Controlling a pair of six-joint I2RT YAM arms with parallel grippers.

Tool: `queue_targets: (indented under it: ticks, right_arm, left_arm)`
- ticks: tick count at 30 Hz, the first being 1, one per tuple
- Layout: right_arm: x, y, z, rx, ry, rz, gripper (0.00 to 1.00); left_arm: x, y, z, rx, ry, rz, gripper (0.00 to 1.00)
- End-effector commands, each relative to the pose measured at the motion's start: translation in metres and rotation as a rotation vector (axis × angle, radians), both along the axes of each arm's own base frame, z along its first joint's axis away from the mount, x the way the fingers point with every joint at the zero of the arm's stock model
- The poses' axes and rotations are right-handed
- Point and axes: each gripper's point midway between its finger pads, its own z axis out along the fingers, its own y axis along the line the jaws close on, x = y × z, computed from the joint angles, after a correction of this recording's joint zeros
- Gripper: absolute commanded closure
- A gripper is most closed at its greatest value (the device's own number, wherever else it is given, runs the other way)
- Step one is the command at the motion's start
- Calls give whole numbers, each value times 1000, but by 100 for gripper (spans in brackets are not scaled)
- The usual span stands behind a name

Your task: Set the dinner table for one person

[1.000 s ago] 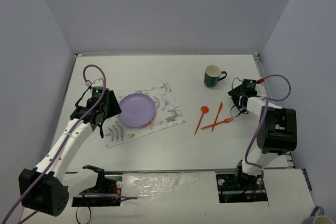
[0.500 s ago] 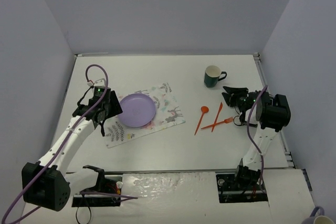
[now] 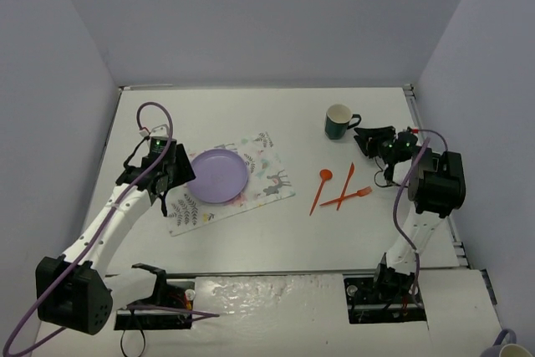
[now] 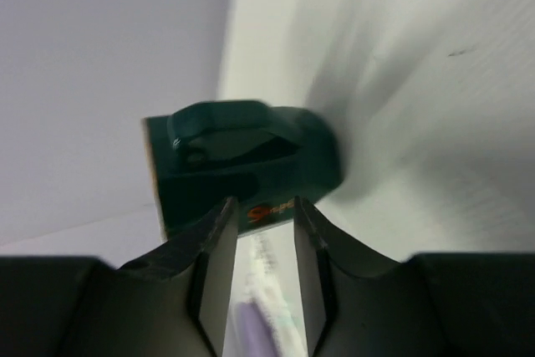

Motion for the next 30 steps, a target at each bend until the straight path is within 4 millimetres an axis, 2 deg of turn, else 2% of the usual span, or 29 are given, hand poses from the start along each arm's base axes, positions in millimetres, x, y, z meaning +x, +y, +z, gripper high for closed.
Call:
queue_targets:
  ticks: [1, 2, 4, 12, 20, 23, 25, 27, 29, 30]
  right_arm:
    - [23, 3, 47, -549, 109, 97, 72]
    - [17, 4, 36, -617, 155, 109, 72]
    - [22, 2, 41, -712, 157, 101, 73]
    - [6, -24, 23, -864, 272, 45, 76]
    - [2, -19, 40, -849, 238, 31, 78]
    - [7, -23, 50, -847, 227, -5, 78]
    - [18, -20, 55, -842, 199, -12, 78]
    - [33, -6, 58, -825, 143, 47, 78]
    - [57, 14, 77, -800, 64, 100, 75]
    - [61, 17, 70, -807, 77, 123, 74]
  left_arm:
    - [12, 3, 23, -10, -92, 23, 49]
    - [12, 2, 24, -11, -97, 24, 49]
    - [11, 2, 25, -15, -101, 26, 49]
    - [10, 2, 27, -19, -104, 22, 49]
    - [9, 2, 29, -22, -113, 19, 49]
    - [9, 2, 29, -21, -117, 21, 49]
    - [10, 1, 27, -26, -118, 17, 49]
    - [11, 0, 29, -30, -125, 14, 49]
    - [11, 0, 29, -30, -126, 12, 49]
    - [11, 0, 29, -29, -125, 13, 49]
